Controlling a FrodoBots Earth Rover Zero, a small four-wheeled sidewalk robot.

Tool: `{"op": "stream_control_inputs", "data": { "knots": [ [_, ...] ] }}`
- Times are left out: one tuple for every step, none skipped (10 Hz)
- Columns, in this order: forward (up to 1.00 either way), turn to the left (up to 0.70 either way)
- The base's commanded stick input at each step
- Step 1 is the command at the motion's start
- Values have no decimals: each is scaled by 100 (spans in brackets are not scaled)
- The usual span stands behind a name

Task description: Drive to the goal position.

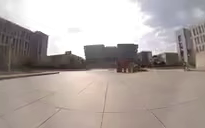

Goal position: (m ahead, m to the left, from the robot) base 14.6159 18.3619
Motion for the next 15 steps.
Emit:
{"op": "stream_control_inputs", "data": {
  "knots": [
    [100,29],
    [100,40],
    [100,25],
    [100,0],
    [100,0],
    [100,0],
    [100,0],
    [100,0],
    [100,0],
    [100,0],
    [100,0],
    [100,0],
    [100,0],
    [100,0],
    [100,0]
  ]
}}
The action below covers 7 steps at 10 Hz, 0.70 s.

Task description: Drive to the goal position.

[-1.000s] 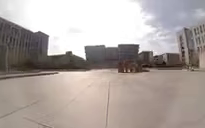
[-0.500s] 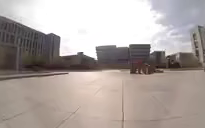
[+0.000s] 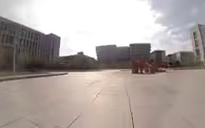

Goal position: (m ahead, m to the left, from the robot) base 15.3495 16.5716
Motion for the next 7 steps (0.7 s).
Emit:
{"op": "stream_control_inputs", "data": {
  "knots": [
    [100,0],
    [100,0],
    [100,0],
    [100,0],
    [100,0],
    [100,0],
    [100,0]
  ]
}}
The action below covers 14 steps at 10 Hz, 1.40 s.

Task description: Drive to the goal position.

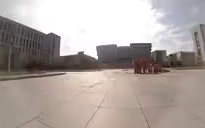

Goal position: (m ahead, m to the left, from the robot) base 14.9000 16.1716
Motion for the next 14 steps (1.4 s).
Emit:
{"op": "stream_control_inputs", "data": {
  "knots": [
    [100,0],
    [100,0],
    [100,0],
    [100,0],
    [100,0],
    [100,0],
    [100,0],
    [100,0],
    [100,0],
    [100,0],
    [100,0],
    [100,0],
    [100,0],
    [100,0]
  ]
}}
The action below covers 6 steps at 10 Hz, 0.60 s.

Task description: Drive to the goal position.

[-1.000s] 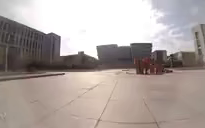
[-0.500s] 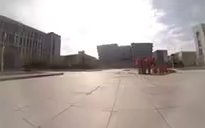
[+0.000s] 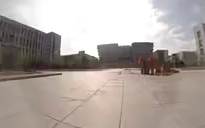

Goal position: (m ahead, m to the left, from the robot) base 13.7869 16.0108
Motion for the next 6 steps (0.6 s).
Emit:
{"op": "stream_control_inputs", "data": {
  "knots": [
    [100,0],
    [100,0],
    [100,0],
    [100,0],
    [100,0],
    [100,0]
  ]
}}
